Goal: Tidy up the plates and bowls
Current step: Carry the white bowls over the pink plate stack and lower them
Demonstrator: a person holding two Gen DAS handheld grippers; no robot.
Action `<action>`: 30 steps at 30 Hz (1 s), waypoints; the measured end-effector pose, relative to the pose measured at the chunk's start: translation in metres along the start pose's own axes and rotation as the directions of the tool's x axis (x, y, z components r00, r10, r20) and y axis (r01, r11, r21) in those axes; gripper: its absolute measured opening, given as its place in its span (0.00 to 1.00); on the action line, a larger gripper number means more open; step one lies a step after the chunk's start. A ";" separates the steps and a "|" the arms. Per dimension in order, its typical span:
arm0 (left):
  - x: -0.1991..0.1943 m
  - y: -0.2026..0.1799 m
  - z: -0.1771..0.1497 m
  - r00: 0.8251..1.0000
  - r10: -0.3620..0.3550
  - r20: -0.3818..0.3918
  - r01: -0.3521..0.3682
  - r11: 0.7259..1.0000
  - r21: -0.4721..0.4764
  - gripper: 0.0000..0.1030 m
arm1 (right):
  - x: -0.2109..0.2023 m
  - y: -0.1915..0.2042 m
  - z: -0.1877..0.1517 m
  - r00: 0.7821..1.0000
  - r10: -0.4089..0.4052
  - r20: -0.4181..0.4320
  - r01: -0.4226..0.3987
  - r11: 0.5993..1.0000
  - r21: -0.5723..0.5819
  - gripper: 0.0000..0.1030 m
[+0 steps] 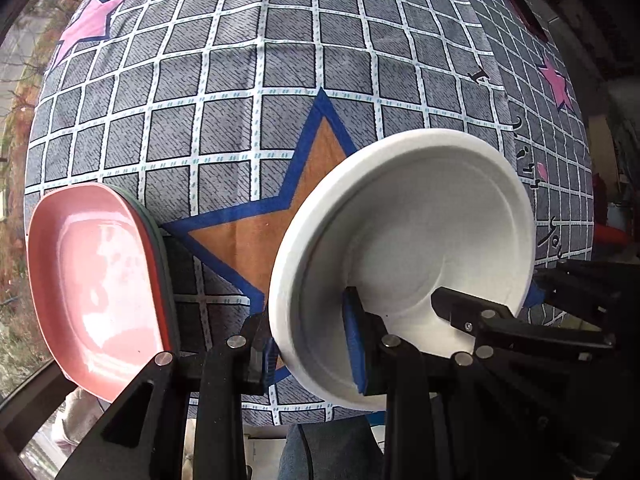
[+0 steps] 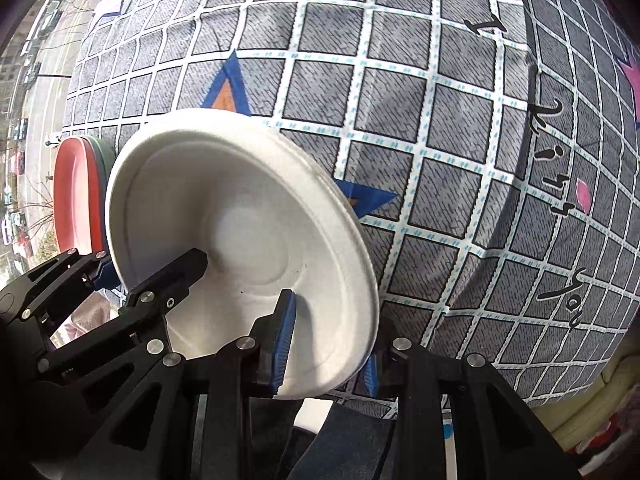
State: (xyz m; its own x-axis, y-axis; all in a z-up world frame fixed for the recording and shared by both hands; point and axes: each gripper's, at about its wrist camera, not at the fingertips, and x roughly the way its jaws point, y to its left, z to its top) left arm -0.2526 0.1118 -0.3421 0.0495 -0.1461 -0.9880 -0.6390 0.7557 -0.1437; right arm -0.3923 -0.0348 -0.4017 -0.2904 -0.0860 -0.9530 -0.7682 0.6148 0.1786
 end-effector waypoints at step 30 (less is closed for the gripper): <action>-0.086 0.170 -0.012 0.978 0.098 0.183 -0.009 0.900 -0.435 0.30 | -0.014 0.190 0.091 0.998 -0.026 0.063 0.049 0.918 -0.393 0.31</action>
State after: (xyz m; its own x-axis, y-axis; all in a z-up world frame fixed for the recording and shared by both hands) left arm -0.3748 0.2452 -0.2814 0.1257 0.0480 -0.9909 -0.9098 0.4038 -0.0959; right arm -0.4822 0.1550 -0.3766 -0.2333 -0.0522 -0.9710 -0.9438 0.2525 0.2132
